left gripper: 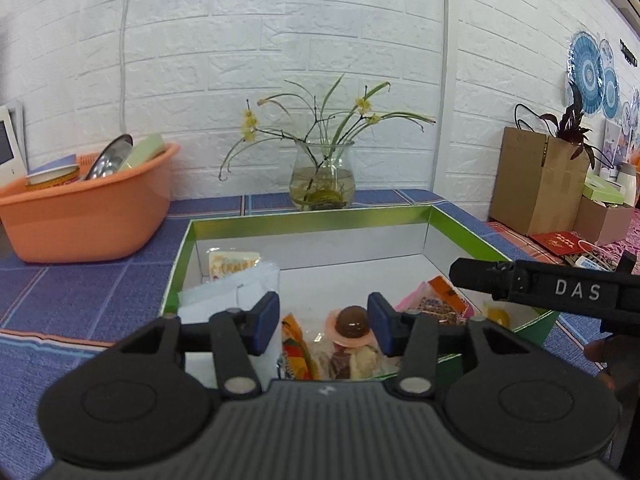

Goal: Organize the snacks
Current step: 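Open both grippers to drop the candies into the box, then lower the right gripper onto the red wrapped candy pack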

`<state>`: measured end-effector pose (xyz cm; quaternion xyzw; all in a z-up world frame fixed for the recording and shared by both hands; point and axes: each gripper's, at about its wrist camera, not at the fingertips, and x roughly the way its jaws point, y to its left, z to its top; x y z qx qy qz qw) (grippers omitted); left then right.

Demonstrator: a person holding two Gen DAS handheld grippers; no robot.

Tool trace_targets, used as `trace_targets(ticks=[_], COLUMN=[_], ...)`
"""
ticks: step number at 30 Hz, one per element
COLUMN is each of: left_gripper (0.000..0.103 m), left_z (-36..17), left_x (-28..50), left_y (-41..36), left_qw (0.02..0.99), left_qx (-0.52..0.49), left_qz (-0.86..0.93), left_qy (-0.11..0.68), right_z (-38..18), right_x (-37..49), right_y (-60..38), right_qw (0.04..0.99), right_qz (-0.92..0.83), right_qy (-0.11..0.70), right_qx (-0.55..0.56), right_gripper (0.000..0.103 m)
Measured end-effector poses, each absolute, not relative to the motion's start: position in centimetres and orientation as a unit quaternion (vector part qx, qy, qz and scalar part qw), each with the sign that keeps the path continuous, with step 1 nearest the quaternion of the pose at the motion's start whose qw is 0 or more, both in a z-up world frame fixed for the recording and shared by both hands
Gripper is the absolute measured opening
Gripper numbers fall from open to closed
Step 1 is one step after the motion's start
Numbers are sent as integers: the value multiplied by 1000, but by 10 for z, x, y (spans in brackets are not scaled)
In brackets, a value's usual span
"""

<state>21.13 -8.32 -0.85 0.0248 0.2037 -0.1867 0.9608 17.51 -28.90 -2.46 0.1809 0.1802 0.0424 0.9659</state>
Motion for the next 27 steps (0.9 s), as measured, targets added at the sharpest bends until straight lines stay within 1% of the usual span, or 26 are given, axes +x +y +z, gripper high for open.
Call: trace_targets(ticks=[6, 10, 15, 18, 22, 24, 27], left_gripper=[56, 58, 59, 59, 59, 61, 64], left_z=[17, 25, -9, -28, -39, -41, -46], left_x=[194, 185, 174, 172, 171, 170, 168], left_y=[-53, -22, 24, 41, 42, 37, 22], left_qw=[968, 974, 971, 963, 955, 951, 935], left_qx=[26, 23, 20, 16, 28, 38, 66], left_qz=[-167, -139, -97, -107, -149, -182, -245], left_qy=[185, 176, 219, 246, 254, 247, 247], right_z=[-19, -10, 3, 10, 2, -8, -25], right_x=[168, 162, 153, 144, 113, 98, 83], right_y=[-292, -293, -290, -282, -263, -255, -250], right_qw=[963, 966, 968, 967, 967, 964, 951], right_qz=[45, 53, 72, 89, 121, 137, 160], right_qy=[176, 167, 156, 163, 185, 202, 235], right_qx=[199, 190, 183, 172, 129, 108, 117], right_gripper=[103, 103, 103, 103, 103, 103, 103])
